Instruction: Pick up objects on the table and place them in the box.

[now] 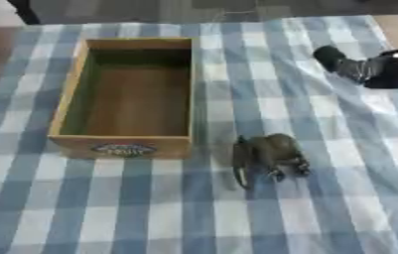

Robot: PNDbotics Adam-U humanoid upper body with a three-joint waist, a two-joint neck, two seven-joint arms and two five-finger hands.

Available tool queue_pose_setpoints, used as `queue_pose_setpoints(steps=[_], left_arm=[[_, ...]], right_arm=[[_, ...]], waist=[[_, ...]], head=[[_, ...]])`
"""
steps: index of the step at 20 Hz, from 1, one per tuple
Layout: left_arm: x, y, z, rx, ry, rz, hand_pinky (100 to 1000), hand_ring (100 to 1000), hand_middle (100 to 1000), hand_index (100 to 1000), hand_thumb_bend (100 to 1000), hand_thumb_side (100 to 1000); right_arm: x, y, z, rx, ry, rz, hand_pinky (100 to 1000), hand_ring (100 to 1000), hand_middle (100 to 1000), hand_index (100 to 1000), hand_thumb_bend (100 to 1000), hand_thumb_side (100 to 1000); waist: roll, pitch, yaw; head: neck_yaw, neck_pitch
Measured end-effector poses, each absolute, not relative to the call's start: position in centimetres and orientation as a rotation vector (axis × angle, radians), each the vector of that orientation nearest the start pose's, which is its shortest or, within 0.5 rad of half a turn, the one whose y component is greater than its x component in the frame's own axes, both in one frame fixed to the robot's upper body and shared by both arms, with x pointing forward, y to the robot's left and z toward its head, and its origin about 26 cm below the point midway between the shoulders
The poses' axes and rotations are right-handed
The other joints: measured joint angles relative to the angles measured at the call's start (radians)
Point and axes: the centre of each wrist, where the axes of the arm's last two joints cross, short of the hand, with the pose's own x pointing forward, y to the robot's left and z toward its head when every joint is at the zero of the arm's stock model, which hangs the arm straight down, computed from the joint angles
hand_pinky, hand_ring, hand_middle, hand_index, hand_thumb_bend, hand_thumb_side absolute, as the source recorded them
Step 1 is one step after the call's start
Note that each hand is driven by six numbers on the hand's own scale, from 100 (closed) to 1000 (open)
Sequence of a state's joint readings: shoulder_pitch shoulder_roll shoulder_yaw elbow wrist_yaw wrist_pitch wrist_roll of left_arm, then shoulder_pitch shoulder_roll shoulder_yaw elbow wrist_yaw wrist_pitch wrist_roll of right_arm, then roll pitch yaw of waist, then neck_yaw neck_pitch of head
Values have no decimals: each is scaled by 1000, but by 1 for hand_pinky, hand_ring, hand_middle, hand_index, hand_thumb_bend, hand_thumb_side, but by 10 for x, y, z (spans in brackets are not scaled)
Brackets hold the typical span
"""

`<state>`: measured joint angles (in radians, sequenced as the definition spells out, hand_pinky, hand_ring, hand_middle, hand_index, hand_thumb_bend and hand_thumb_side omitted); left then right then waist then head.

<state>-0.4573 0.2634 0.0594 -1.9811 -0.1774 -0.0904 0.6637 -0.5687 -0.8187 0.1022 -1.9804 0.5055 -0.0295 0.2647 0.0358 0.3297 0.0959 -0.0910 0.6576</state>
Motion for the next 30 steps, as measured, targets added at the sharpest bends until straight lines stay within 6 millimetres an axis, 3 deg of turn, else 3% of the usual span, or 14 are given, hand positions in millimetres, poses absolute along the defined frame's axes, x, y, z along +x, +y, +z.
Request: queue_pose_setpoints(steps=[7,14,30], left_arm=[[314,249,241,-790,3472,-609,823,819,781,758,100,615],[314,248,240,-784,3477,-602,823,819,782,758,100,616],[314,247,240,-775,3485,-585,824,820,782,757,100,616]], right_arm=[[300,-273,326,1412,2445,-2178,748,813,727,825,437,358],[299,-266,334,1406,2278,-2387,763,831,701,790,440,272],[297,-246,335,1375,1988,-2678,769,853,667,807,444,307]], waist=[[-3,-1,3],[-6,-3,6],[-12,-4,20]], head=[[-4,-1],[-9,-1],[-18,-1]])
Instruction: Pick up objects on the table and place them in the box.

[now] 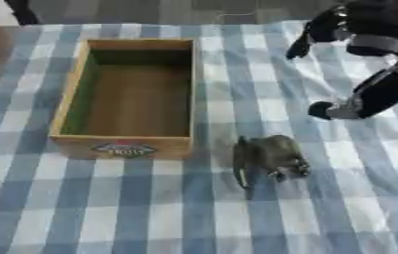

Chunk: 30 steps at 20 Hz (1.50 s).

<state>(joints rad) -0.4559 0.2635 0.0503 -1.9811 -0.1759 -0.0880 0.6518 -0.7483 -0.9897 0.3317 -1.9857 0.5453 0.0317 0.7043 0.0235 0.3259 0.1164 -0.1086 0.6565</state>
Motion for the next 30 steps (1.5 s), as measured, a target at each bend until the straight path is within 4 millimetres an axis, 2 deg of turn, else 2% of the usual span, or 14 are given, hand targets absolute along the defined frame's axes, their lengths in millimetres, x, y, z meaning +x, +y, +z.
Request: queue_pose_setpoints(steps=[4,6,7,14,17,23,26,27,30], left_arm=[[314,246,240,-772,3487,-581,823,820,782,757,100,616],[314,246,240,-772,3487,-581,823,820,782,757,100,616],[314,246,240,-772,3487,-581,823,820,782,757,100,616],[314,246,240,-770,3488,-580,823,820,782,756,100,615],[314,246,240,-770,3488,-579,823,820,782,756,100,615],[314,246,240,-768,3488,-578,823,820,782,755,100,615],[314,246,240,-768,3488,-578,823,820,782,755,100,615],[314,246,240,-768,3488,-578,823,821,782,754,100,614],[314,246,240,-768,3488,-578,823,821,782,754,100,615]], right_arm=[[298,-241,332,1380,1945,-2732,775,863,659,795,451,286],[300,-239,329,1377,1930,-2762,778,868,658,793,480,240],[301,-238,327,1374,1924,-2776,779,868,658,795,452,245],[314,-235,311,1361,1842,-2898,790,884,667,854,462,128],[320,-234,304,1349,1805,-2949,792,887,671,874,426,100],[329,-232,294,1327,1739,-3025,792,889,683,909,452,104],[332,-232,290,1319,1725,-3049,791,888,684,909,473,125],[333,-232,289,1319,1721,-3055,791,888,686,898,514,159],[336,-232,285,1322,1712,-3069,788,883,678,885,521,170]], waist=[[0,0,2],[0,0,5],[0,0,6],[-1,0,8],[-1,0,9],[0,0,8],[0,1,7],[0,1,7],[0,2,6]], head=[[0,0],[-1,0],[-1,0],[-4,0],[-7,-1],[-8,-4],[-8,-4],[-8,-4],[-8,-5]])
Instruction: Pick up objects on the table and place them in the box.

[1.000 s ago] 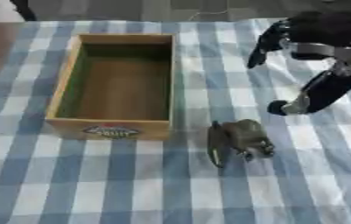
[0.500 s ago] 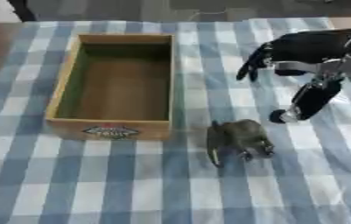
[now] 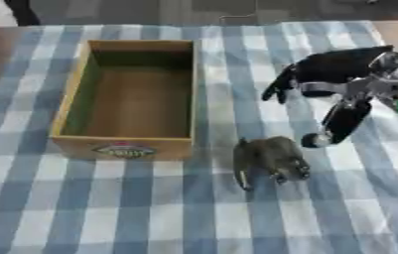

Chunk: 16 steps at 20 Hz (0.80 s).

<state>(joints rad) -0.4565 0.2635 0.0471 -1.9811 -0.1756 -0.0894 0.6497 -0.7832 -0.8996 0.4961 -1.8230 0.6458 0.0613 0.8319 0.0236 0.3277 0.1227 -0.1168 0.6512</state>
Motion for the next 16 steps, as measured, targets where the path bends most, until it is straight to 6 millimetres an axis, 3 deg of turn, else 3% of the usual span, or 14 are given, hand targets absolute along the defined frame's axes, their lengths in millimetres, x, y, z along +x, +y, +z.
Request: queue_pose_setpoints(steps=[13,14,16], left_arm=[[314,246,240,-765,3491,-578,823,821,782,753,100,615],[314,246,240,-765,3491,-578,823,821,782,751,100,613],[314,246,240,-765,3491,-578,823,821,780,751,100,613]], right_arm=[[346,-231,272,-881,-1133,2056,789,885,680,881,539,177],[346,-231,272,-881,-1133,2056,793,890,670,963,610,240],[348,-233,267,-870,-1124,2044,792,889,663,948,605,240]], waist=[[1,5,-1],[1,5,-1],[1,7,-1]], head=[[-1,-2],[-1,-2],[-1,-2]])
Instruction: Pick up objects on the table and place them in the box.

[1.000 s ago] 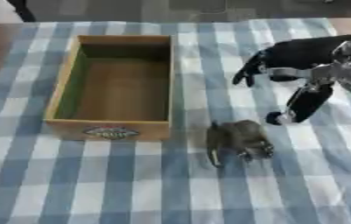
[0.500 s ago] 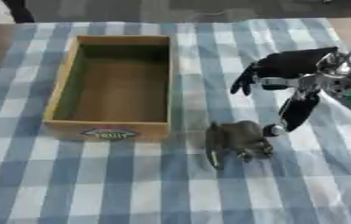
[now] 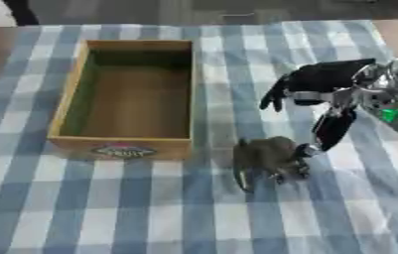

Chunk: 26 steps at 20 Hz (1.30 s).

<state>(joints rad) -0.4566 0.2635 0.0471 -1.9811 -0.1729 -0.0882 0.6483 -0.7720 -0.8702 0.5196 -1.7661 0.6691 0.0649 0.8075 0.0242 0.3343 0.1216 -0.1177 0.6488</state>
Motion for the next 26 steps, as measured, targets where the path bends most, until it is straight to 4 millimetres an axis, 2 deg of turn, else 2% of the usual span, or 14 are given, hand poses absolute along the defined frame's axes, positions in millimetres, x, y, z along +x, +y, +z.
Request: queue_pose_setpoints(steps=[5,14,21,26], left_arm=[[314,246,240,-764,3491,-577,823,821,779,751,100,614],[314,246,240,-762,3491,-575,823,822,776,750,100,612],[314,246,241,-760,3491,-572,823,822,774,750,100,612],[314,246,241,-759,3491,-571,824,822,774,750,100,612]], right_arm=[[353,-232,252,-834,-1113,2003,788,887,649,927,597,236],[355,-229,245,-810,-1129,1951,782,886,620,902,572,301],[355,-228,244,-814,-1135,1923,777,881,608,838,498,174],[355,-228,240,-811,-1129,1931,773,876,596,783,462,118]], waist=[[1,5,-1],[2,5,-1],[-1,6,1],[-1,6,4]], head=[[-1,-1],[-4,-1],[-4,-1],[-5,-1]])
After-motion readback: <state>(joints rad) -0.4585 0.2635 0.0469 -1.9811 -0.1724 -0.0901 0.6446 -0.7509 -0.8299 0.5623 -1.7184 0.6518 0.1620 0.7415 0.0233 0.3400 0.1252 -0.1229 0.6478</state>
